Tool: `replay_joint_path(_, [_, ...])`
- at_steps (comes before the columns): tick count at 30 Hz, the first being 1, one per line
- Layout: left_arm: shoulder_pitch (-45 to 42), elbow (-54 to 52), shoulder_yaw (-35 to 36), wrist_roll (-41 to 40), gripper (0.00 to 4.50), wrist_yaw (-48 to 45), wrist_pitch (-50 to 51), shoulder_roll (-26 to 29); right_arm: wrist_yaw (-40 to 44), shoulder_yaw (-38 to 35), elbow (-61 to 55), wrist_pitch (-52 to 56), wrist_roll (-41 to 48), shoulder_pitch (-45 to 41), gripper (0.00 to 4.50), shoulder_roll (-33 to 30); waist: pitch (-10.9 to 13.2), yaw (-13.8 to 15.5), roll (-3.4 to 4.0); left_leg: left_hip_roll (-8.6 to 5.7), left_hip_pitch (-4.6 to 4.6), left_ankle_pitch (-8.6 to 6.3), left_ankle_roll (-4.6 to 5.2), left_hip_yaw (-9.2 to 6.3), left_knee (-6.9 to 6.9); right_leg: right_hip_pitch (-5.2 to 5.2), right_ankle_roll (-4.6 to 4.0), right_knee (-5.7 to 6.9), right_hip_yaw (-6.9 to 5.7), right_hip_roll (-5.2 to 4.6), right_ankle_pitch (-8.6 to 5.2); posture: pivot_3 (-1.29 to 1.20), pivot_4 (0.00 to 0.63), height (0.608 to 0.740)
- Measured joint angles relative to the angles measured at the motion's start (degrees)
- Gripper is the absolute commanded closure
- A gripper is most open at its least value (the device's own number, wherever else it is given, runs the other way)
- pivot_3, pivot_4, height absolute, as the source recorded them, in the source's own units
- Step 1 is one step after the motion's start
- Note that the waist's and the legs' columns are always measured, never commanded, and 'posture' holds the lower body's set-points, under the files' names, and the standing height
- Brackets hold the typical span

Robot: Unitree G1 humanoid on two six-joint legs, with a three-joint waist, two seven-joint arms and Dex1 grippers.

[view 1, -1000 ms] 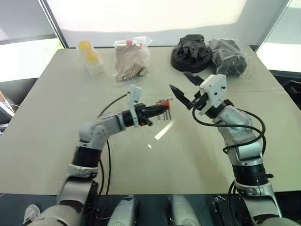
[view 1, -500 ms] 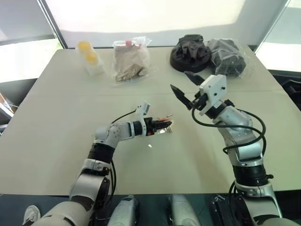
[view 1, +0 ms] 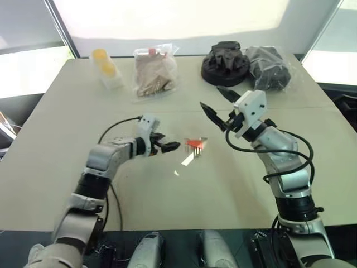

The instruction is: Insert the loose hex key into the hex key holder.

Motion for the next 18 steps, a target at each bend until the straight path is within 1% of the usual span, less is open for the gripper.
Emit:
replay_joint_path(2, [0.01, -2.98, 0.58, 0.08, 0.08, -1.64, -1.22, 1.56, 3.70, 0.44, 1.28, 0.32, 0.53, -1.03, 1.46, -2.87, 0.00, 0.42, -0.01, -0.02, -0.01, -0.01, 0.02, 0.01, 0.01, 0.02, 0.00, -0.06, 0.00, -0.01, 0.00, 0.00, 0.150, 0.740])
replay_joint_path(6, [0.00, -8.85, 3.80, -1.48, 0.08, -5.19, -1.86, 5.54, 15.50, 1.34, 5.66, 0.41, 1.74, -2.97, 1.46, -12.54, 0.01, 1.06, -0.02, -0.01, -0.02, -0.05, 0.09, 0.03, 0.00, 0.03, 0.01, -0.12, -0.02, -0.01, 0.00, 0.00, 0.150, 0.740])
replay_joint_path(9, [0.27, -13.54, 6.82, -4.05, 0.08, -8.29, -1.06, 9.35, 23.68, 1.91, 9.25, 0.60, 2.06, -4.63, 1.46, -18.65, 0.03, 1.08, -0.04, 0.00, -0.02, -0.08, 0.13, 0.03, 0.00, 0.04, 0.01, -0.15, -0.02, -0.02, 0.00, 0.00, 0.150, 0.740])
replay_joint_path(12, [2.49, -19.26, 8.68, -7.14, 0.08, -11.41, 0.73, 13.65, 31.35, 2.98, 11.27, 1.28, 2.31, -7.06, 1.46, -24.29, 0.04, 0.76, -0.03, 0.04, -0.02, -0.09, 0.15, 0.06, -0.02, 0.03, 0.01, -0.15, -0.01, -0.01, 0.00, 0.00, 0.150, 0.740])
replay_joint_path(15, [6.39, -23.53, 11.10, -11.23, 0.08, -14.34, 4.05, 18.44, 38.62, 4.03, 12.31, 0.89, 2.27, -8.46, 1.46, -29.24, 0.06, 0.84, -0.04, 0.07, -0.02, -0.11, 0.19, 0.04, -0.02, 0.03, 0.00, -0.15, -0.01, 0.00, 0.00, 0.00, 0.150, 0.740])
replay_joint_path(18, [9.58, -26.93, 14.24, -14.56, 0.08, -16.28, 6.51, 22.46, 42.72, 4.86, 13.33, 0.16, 2.14, -9.58, 1.46, -31.13, 0.06, 0.92, -0.05, 0.06, -0.02, -0.16, 0.27, 0.04, 0.00, 0.07, 0.00, -0.17, -0.01, -0.02, -0.01, 0.00, 0.150, 0.740])
